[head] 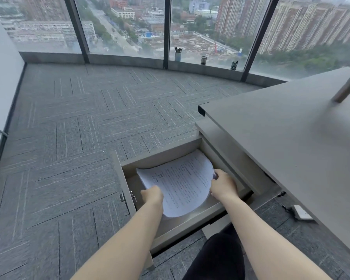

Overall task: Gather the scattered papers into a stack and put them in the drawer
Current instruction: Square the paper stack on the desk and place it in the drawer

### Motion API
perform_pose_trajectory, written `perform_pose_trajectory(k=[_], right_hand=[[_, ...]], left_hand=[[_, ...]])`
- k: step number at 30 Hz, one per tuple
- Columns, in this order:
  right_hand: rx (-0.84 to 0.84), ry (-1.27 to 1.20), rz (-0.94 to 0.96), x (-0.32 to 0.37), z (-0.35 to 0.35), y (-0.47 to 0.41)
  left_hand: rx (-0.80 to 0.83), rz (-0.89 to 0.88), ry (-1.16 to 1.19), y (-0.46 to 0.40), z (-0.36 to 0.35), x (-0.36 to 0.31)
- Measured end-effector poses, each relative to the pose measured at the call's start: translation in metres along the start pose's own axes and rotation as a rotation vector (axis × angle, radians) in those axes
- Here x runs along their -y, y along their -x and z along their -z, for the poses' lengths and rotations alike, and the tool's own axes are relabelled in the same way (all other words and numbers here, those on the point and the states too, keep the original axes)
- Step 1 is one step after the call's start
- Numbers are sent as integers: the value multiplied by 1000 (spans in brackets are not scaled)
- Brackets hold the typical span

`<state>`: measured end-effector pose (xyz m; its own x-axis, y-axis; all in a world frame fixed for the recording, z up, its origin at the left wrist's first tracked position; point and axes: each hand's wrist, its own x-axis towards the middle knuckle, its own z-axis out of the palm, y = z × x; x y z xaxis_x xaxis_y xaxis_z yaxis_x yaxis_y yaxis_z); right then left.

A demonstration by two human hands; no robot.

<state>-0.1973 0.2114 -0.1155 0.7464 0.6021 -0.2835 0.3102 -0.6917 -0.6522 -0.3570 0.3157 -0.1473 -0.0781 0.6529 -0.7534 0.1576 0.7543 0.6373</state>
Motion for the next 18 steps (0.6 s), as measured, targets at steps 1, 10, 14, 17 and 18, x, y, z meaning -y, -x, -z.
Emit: perform_pose_trajectory(k=[1,10,14,17,18], right_hand=[[7,21,-9,0,0,0],[-5,16,176,12,2,43],[116,-35,298,19,-13,80],[170,-28,337,20,-27,103],[173,-10,356,20,-31,109]], left_hand=[[-17,-3,13,2,1,-1],[-15,-441,-188,13,11,-20],[34,-652,-130,24,28,-44],[16,-734,-101,26,52,-56],[-7,-753,-93,26,61,-58]])
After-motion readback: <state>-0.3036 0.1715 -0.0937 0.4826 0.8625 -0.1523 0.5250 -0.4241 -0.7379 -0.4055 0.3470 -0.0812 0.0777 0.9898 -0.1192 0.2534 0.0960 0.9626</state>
